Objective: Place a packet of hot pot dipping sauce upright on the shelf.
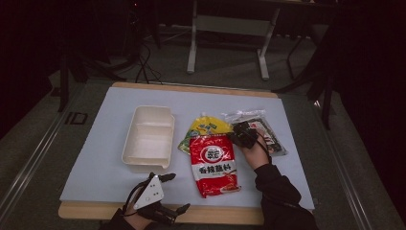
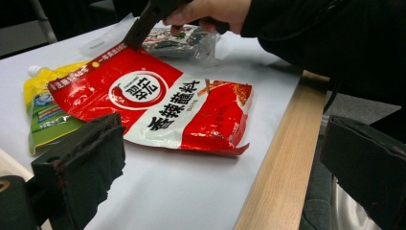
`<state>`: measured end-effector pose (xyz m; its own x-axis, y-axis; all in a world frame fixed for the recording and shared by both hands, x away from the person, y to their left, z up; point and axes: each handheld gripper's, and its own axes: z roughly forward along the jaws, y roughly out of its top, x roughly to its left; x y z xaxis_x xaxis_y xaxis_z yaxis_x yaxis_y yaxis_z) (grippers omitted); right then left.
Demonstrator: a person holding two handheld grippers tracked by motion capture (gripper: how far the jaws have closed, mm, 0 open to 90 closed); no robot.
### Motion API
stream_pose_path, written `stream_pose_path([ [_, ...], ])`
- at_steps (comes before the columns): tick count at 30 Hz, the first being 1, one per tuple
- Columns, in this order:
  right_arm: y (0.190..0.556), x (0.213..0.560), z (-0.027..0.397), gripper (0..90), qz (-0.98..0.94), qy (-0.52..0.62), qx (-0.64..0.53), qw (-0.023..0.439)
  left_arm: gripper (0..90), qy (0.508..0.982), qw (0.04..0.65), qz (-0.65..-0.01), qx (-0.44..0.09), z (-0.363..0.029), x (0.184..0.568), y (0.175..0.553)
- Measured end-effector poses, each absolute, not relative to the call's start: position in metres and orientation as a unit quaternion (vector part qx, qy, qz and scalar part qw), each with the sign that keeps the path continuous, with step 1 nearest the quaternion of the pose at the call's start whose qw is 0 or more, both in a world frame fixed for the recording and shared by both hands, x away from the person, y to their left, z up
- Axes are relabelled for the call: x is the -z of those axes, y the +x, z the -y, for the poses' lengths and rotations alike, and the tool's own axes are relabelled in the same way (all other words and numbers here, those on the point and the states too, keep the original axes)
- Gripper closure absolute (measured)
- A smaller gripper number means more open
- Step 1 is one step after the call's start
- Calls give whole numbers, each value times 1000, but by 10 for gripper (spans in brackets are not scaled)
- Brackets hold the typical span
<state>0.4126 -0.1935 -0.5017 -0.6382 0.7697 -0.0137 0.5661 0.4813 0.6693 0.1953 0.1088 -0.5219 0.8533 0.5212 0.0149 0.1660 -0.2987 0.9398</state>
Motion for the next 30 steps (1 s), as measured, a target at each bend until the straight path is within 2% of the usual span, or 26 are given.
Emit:
stream_pose_path([
  [7, 402, 486, 197, 900, -848, 377, -335, 163, 32, 789, 547, -233, -152, -108, 519, 197],
  [15, 386, 468, 202, 900, -848, 355, -355, 172, 35, 786, 540, -245, -172, -108, 515, 199],
  [24, 362, 437, 206, 900, -846, 314, -385, 192, 44, 780, 541, -252, -187, -108, 504, 204],
  [30, 342, 416, 211, 900, -846, 292, -399, 200, 45, 774, 550, -258, -177, -106, 492, 211],
])
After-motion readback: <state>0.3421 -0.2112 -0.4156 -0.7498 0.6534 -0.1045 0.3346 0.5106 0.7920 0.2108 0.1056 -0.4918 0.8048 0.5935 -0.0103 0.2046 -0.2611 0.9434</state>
